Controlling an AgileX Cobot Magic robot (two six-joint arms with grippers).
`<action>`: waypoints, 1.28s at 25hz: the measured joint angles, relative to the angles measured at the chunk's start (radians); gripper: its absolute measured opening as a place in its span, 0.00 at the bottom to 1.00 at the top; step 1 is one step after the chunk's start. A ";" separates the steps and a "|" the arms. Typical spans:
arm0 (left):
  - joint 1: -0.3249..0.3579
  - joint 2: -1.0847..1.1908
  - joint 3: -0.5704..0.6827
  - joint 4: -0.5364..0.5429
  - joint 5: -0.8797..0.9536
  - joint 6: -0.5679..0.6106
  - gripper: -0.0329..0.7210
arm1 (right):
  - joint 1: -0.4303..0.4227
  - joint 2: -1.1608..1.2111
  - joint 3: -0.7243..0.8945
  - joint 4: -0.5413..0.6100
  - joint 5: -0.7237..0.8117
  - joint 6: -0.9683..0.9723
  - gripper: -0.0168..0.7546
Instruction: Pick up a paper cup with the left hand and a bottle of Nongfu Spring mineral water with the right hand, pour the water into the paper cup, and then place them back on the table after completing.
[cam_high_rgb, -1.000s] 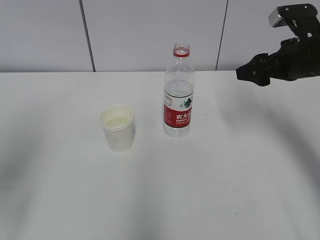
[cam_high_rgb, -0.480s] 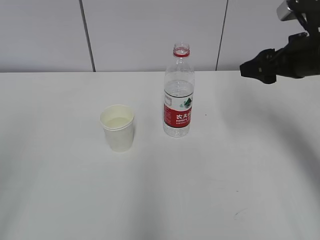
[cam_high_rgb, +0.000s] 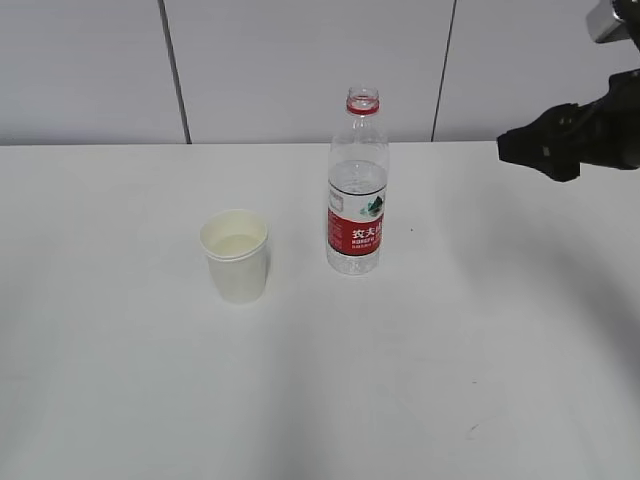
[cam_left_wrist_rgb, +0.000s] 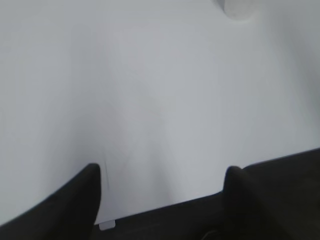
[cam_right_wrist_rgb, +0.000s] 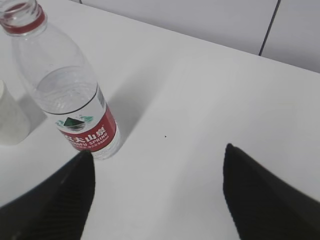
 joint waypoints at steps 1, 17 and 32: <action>0.000 -0.025 0.000 0.000 0.000 0.000 0.67 | 0.000 -0.013 0.012 0.000 0.000 0.000 0.78; 0.000 -0.216 0.047 -0.004 -0.105 0.001 0.65 | 0.000 -0.180 0.156 0.000 0.000 0.022 0.78; 0.000 -0.216 0.050 -0.004 -0.113 0.001 0.61 | 0.000 -0.356 0.312 0.000 0.002 0.040 0.78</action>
